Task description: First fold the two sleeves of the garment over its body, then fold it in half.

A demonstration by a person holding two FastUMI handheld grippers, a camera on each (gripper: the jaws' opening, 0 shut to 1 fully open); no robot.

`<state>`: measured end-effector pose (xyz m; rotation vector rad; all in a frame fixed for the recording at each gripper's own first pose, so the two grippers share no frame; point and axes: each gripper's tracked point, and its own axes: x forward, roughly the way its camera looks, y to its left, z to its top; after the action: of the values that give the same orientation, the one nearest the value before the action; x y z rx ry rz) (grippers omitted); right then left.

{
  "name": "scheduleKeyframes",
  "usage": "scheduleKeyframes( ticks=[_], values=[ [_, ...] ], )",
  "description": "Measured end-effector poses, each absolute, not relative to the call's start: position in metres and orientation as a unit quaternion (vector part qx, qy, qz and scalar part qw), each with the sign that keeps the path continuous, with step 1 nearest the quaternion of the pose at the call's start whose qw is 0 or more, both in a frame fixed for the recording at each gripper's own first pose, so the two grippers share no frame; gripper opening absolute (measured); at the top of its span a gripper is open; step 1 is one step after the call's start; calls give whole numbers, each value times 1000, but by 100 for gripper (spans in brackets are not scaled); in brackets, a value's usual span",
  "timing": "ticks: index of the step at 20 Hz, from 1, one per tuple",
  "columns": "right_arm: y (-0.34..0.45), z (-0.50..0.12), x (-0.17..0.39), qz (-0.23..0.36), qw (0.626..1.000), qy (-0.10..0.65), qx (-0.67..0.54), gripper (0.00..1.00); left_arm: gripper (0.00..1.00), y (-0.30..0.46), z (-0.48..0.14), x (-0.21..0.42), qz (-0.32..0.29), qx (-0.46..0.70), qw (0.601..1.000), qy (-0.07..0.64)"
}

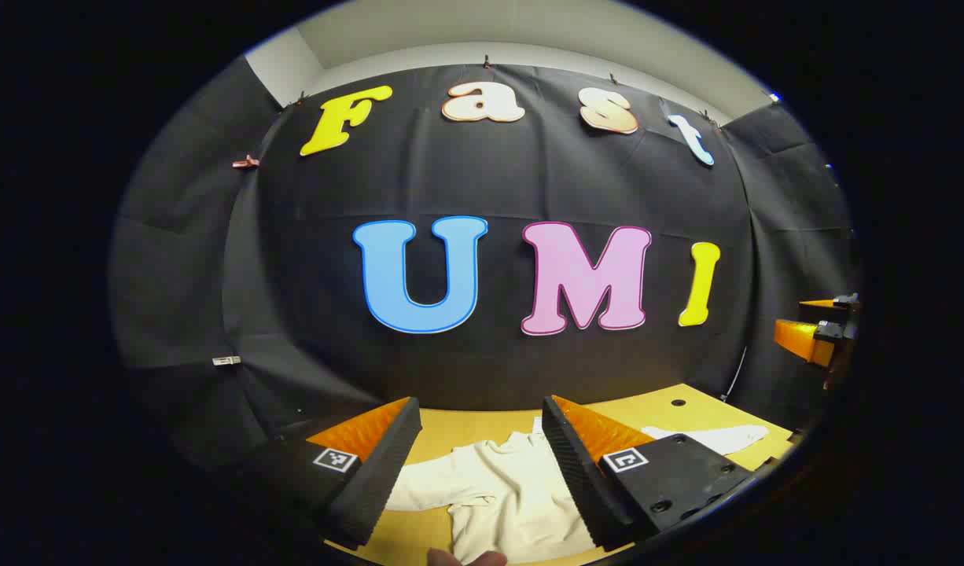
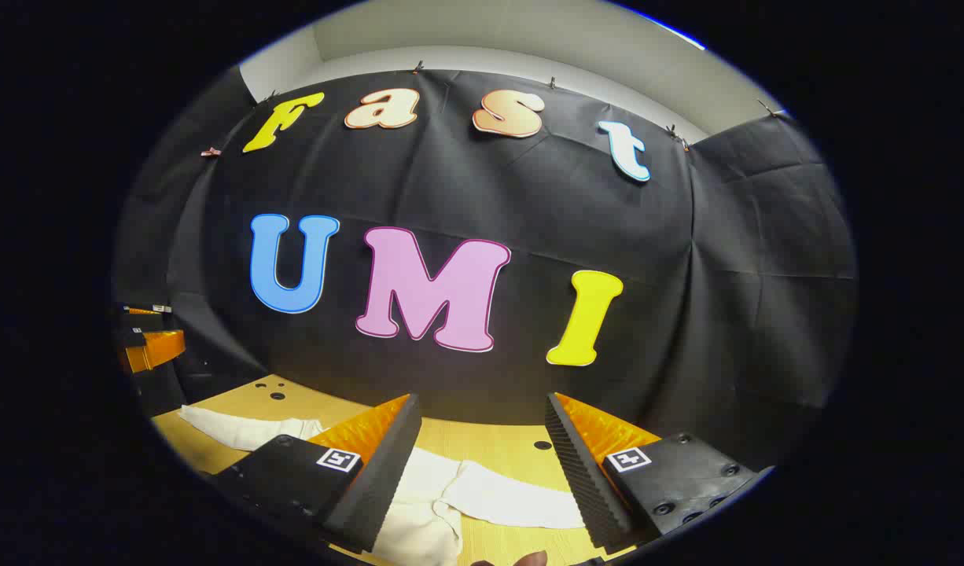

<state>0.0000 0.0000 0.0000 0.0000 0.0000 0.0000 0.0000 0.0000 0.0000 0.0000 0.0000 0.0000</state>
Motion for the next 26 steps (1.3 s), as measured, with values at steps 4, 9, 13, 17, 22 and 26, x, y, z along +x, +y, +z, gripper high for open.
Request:
scheduleKeyframes(
  ticks=[4, 9, 13, 17, 22, 26],
  values=[
    [0, 6, 7, -8, 1000, -4, -2, 97, 98, -4, 2, 11, -7, 3, 1000, -8],
    [1, 12, 3, -23, 1000, -7, -9, 98, 98, -16, 3, 26, -33, 23, 999, -7],
    [-7, 11, -5, -32, 999, -10, -9, 97, 99, -21, -2, 31, -41, 14, 999, 4],
    [-16, 9, -10, -32, 999, -10, -7, 97, 99, -13, -7, 23, -27, 14, 1000, -4],
    [-26, -2, -12, -20, 999, -4, -30, 96, 99, -9, -13, 6, -9, 23, 1000, 1],
    [-67, -44, -2, -40, 998, 48, -7, 97, 98, -16, -18, -3, 5, 26, 1000, 12]
  ],
)
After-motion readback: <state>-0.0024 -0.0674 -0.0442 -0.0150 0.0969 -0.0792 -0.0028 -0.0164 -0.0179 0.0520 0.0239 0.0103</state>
